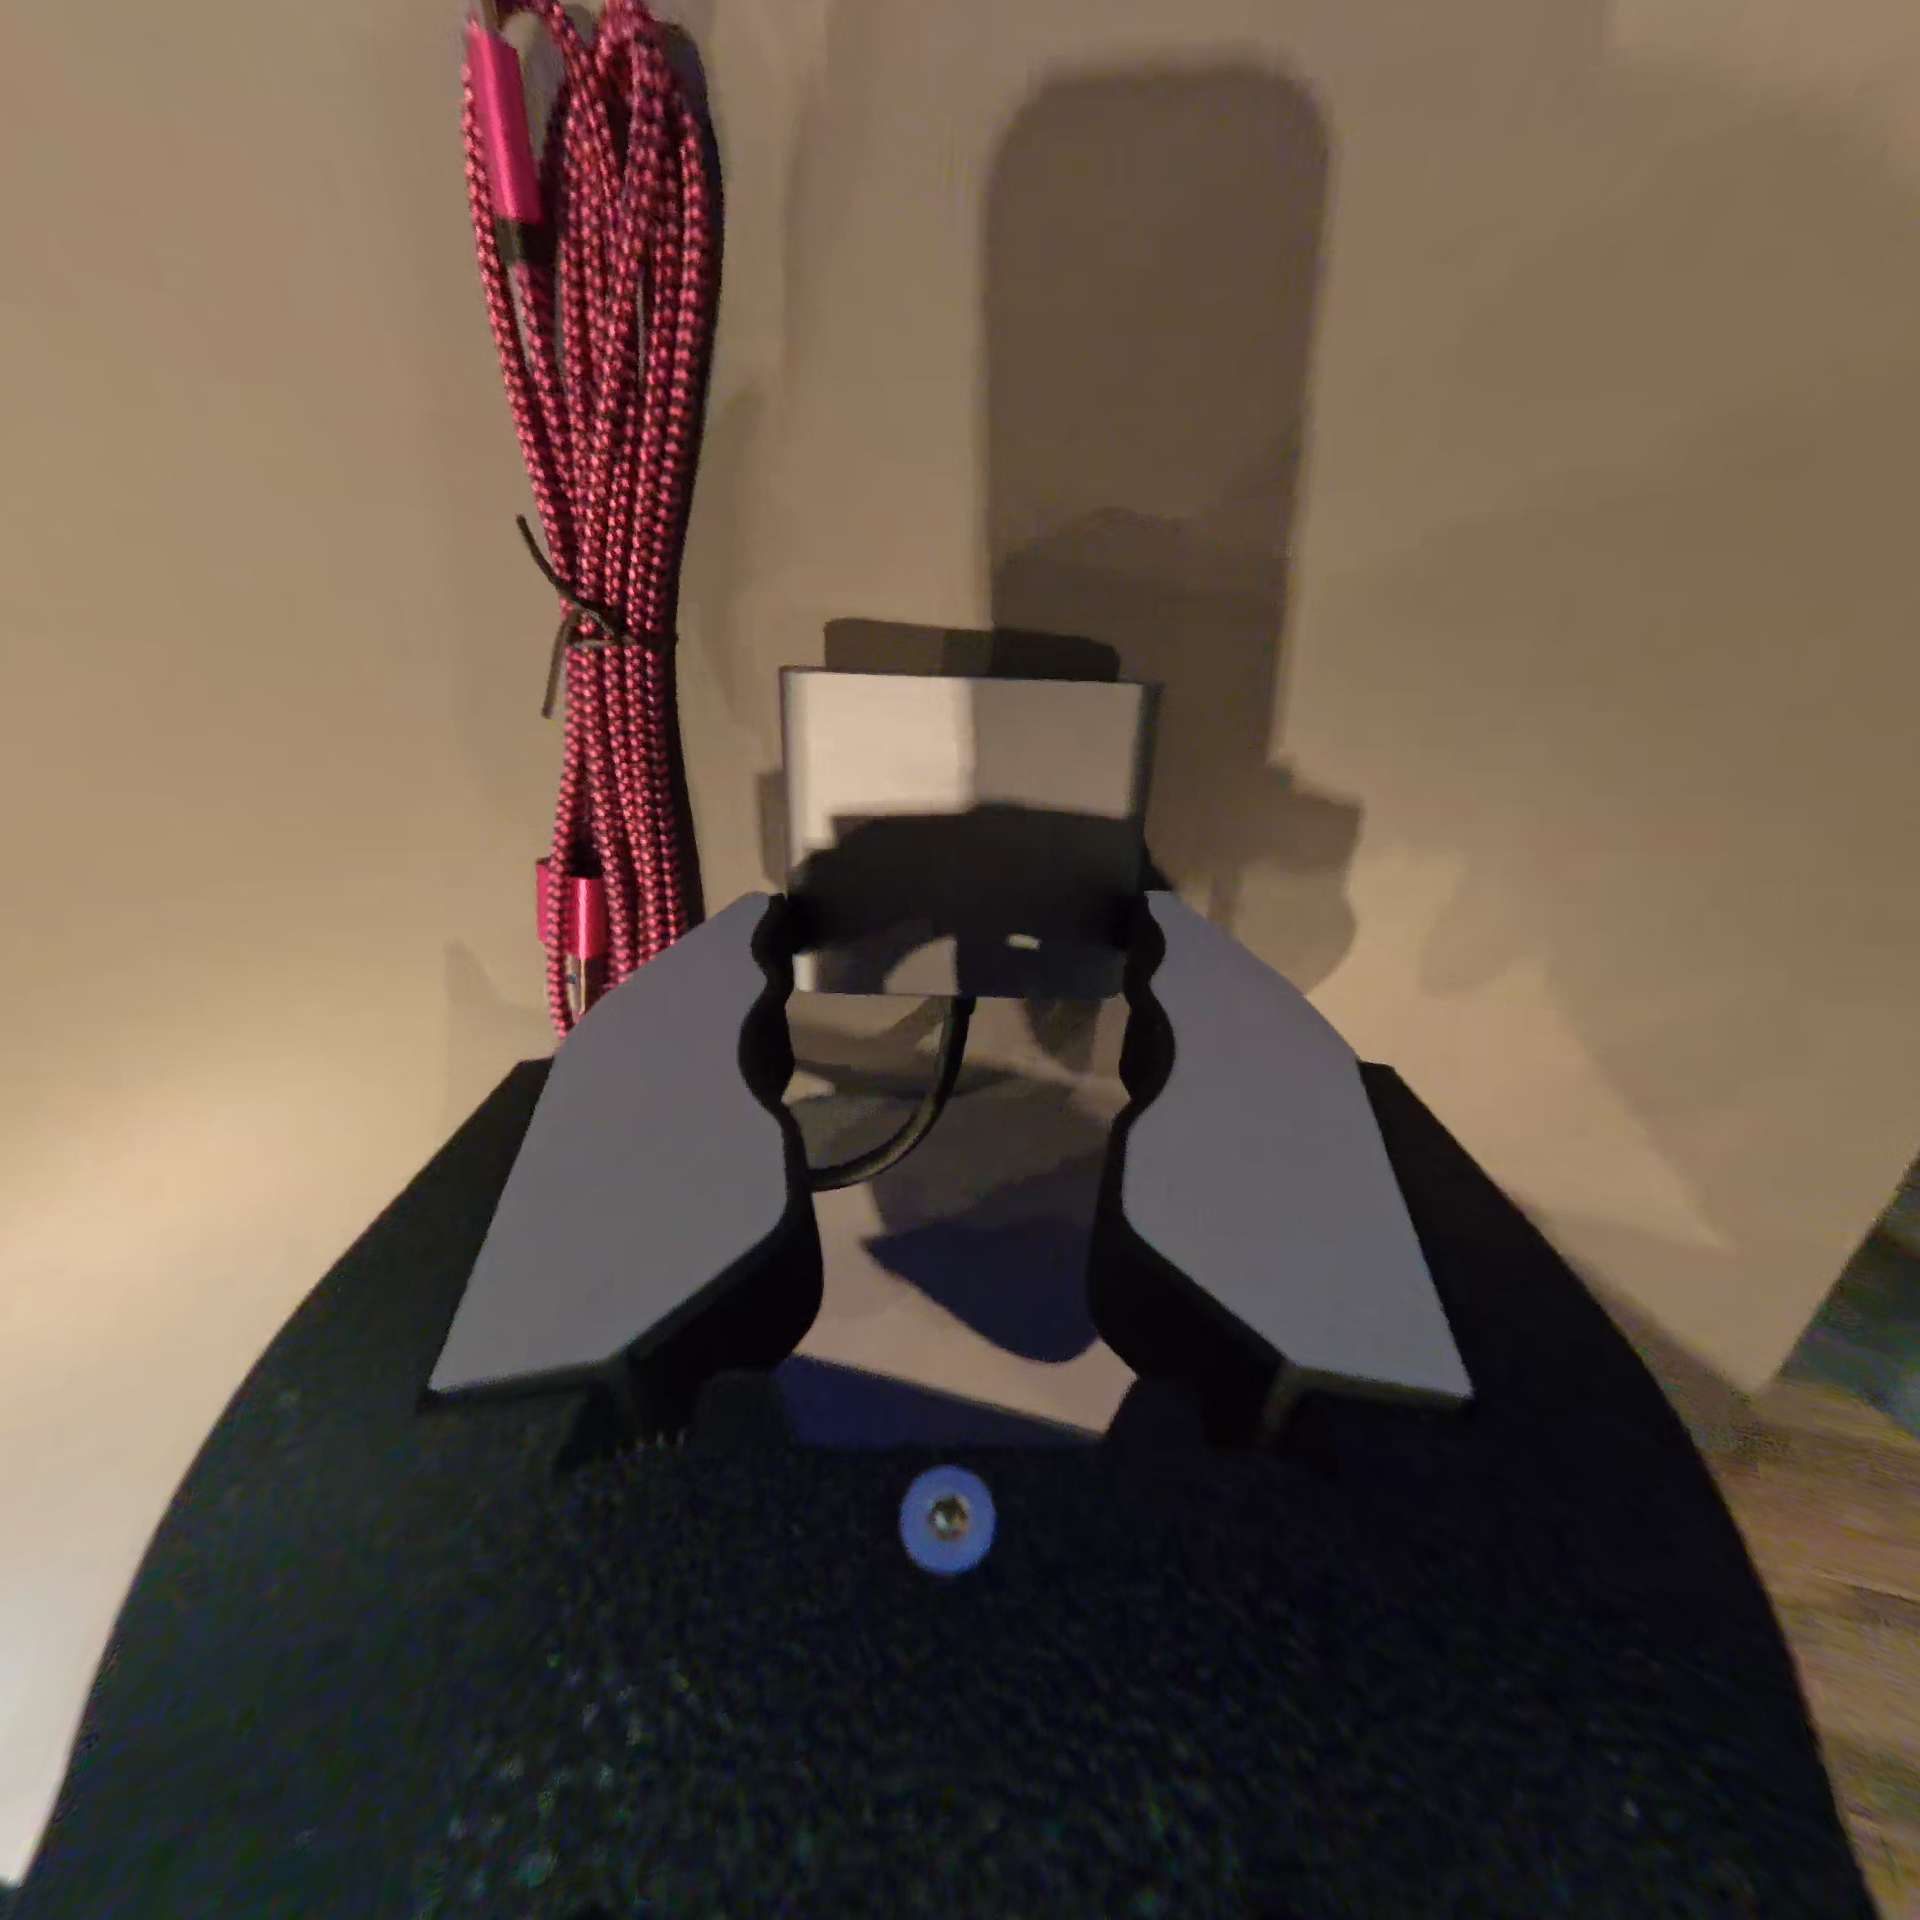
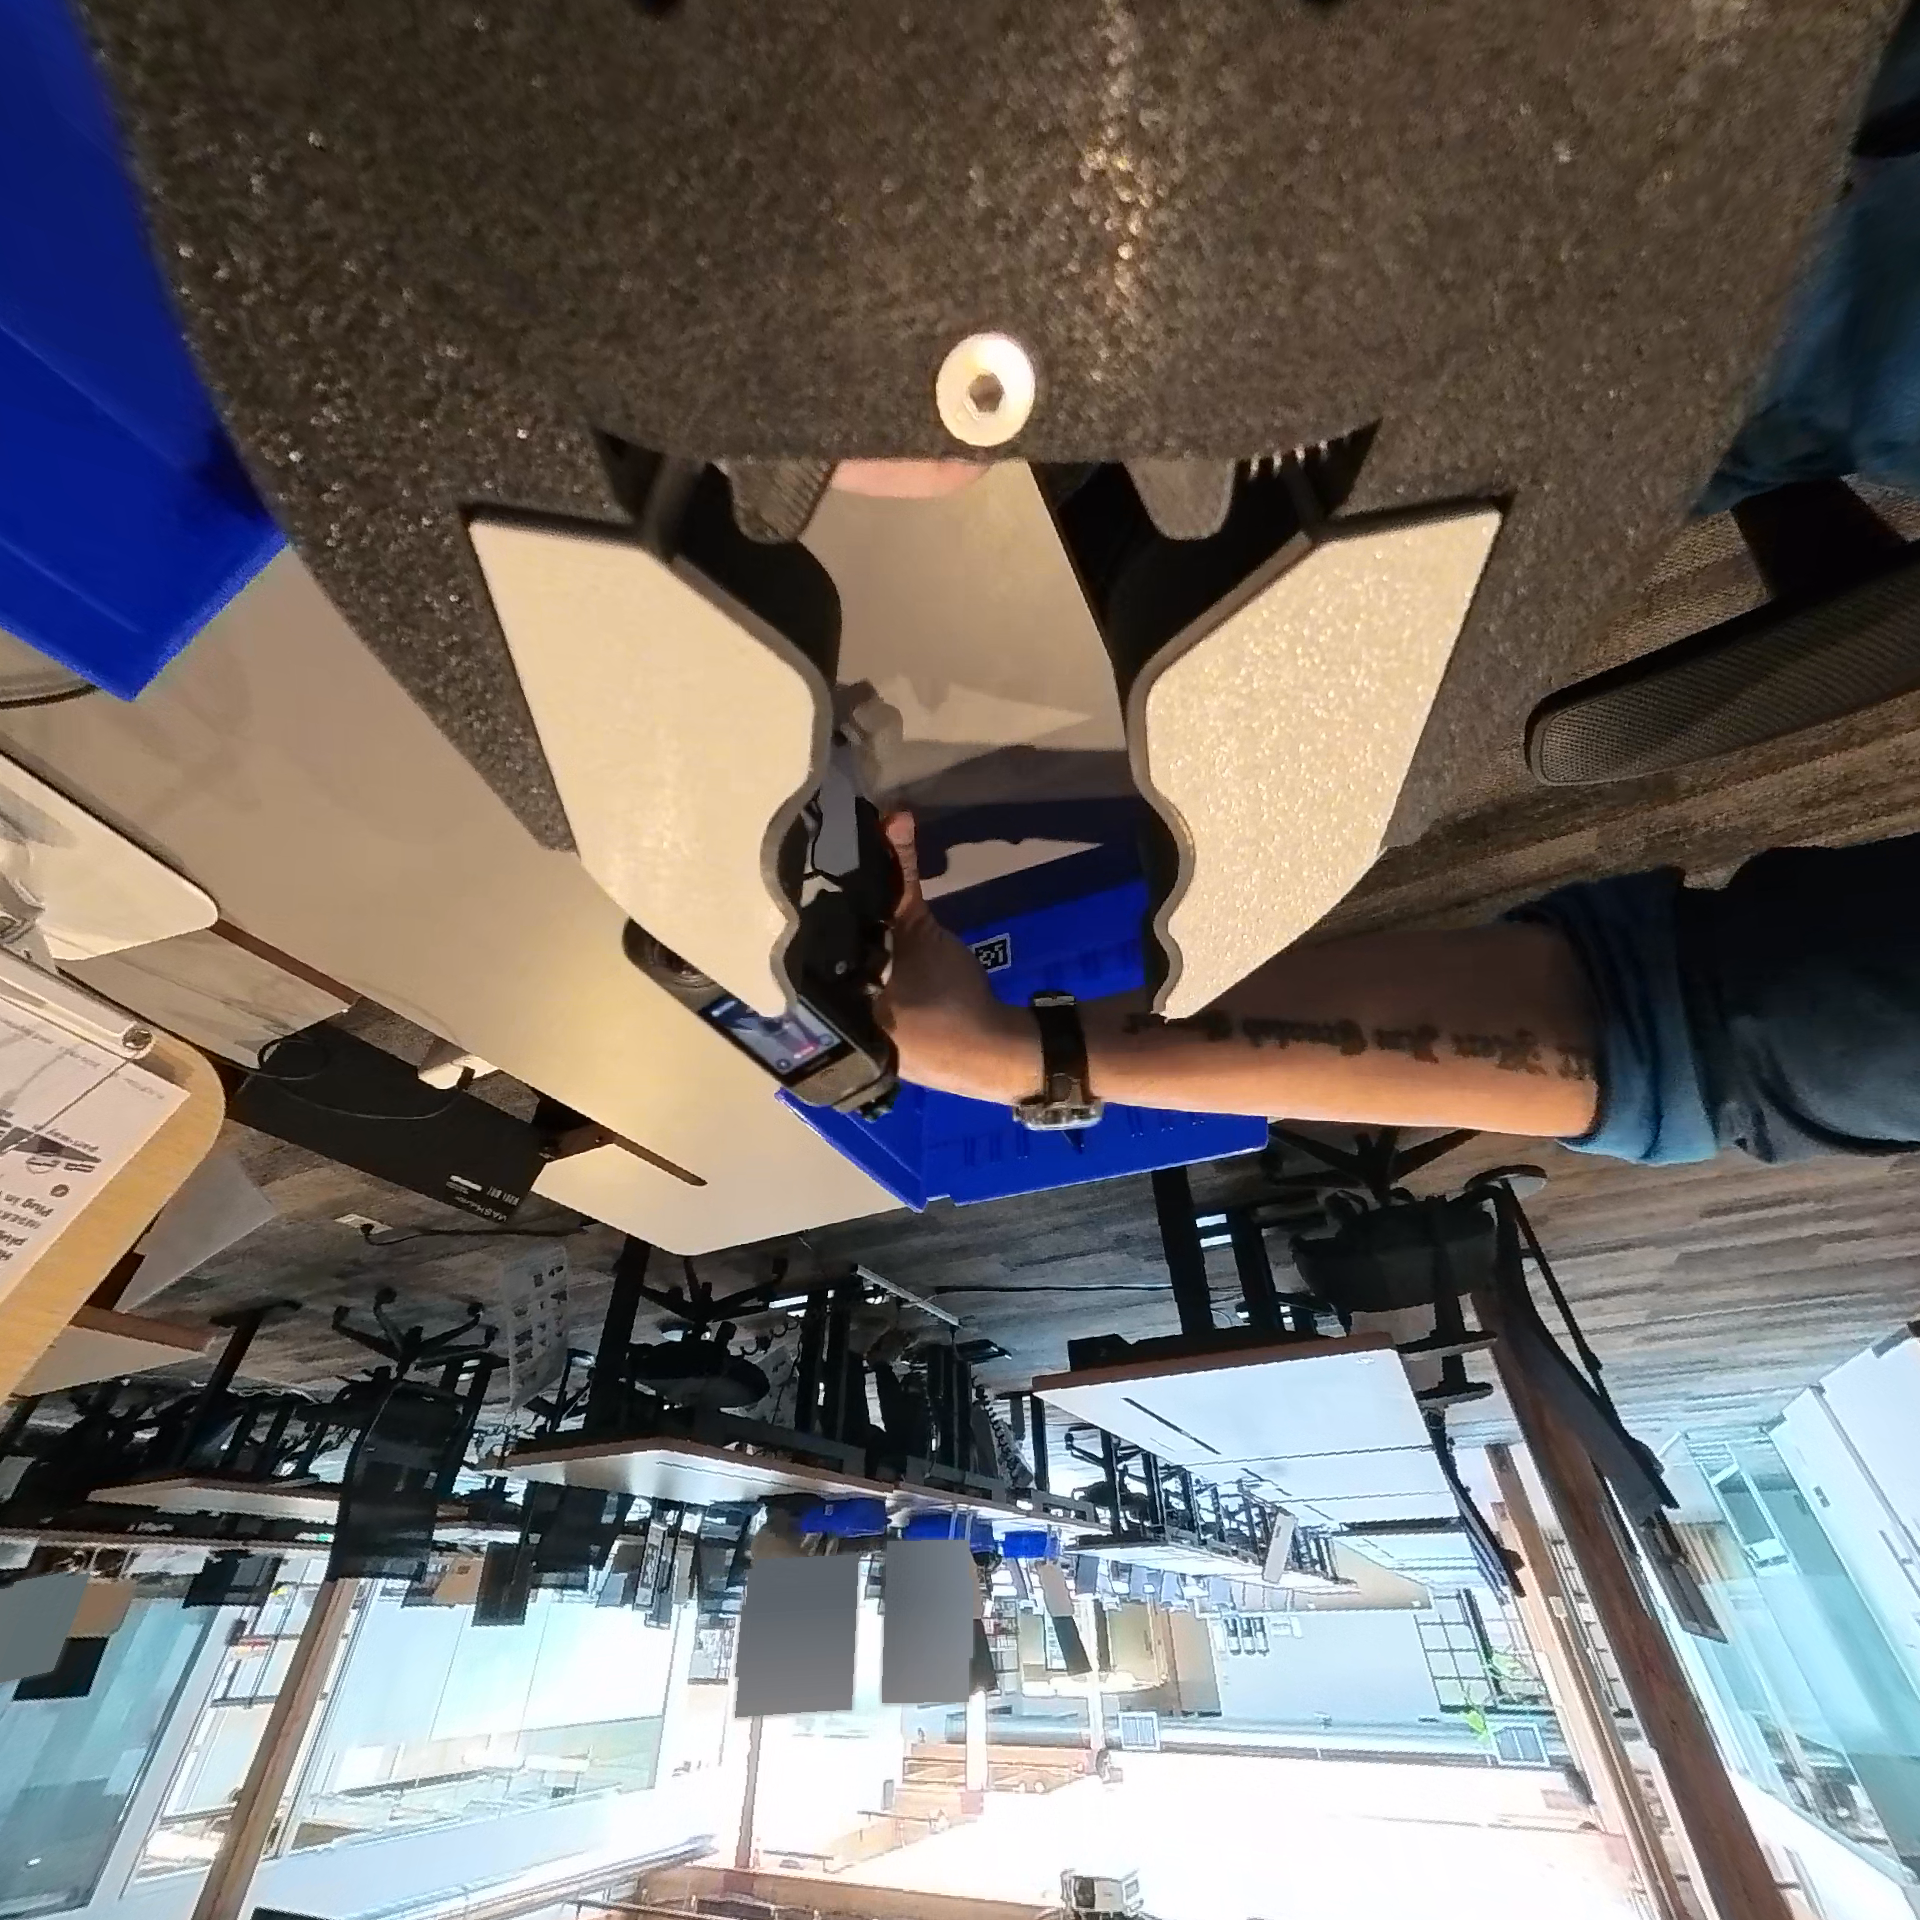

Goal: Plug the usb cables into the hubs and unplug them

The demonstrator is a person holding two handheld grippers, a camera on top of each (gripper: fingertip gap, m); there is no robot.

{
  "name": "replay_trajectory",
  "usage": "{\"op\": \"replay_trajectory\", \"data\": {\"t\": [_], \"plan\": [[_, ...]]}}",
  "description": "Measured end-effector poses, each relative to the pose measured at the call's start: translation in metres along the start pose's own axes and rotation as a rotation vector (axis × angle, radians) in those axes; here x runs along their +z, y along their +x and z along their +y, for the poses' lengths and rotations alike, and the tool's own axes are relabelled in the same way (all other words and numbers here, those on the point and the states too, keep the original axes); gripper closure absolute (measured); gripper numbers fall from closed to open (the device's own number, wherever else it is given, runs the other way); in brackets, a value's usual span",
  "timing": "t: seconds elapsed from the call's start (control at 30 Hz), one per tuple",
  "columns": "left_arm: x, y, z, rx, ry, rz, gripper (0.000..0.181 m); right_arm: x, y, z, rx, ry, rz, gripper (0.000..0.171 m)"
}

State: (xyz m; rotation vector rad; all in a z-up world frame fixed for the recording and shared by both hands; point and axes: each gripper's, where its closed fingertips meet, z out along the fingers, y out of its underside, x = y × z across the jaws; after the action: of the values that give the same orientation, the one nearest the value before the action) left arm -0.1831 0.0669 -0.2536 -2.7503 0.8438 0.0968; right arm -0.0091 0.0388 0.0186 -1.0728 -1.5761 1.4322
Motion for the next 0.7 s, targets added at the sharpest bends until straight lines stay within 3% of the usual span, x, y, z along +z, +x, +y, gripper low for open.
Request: {"op": "replay_trajectory", "data": {"t": [0.2,0.3,0.47,0.7], "plan": [[-0.006,-0.001,0.004,0.251,-0.099,-0.200,0.120,-0.001,0.001,-0.001,0.001,0.006,0.003,0.110],[-0.006,0.007,0.003,0.298,-0.113,-0.212,0.120,0.000,0.000,0.000,0.004,0.002,-0.001,0.110],[-0.012,0.008,0.002,0.289,-0.100,-0.218,0.120,0.002,-0.002,0.001,-0.004,-0.003,-0.001,0.110],[-0.026,-0.015,-0.011,0.097,0.015,-0.162,0.120,0.002,-0.002,0.000,-0.002,-0.001,-0.001,0.110]]}}
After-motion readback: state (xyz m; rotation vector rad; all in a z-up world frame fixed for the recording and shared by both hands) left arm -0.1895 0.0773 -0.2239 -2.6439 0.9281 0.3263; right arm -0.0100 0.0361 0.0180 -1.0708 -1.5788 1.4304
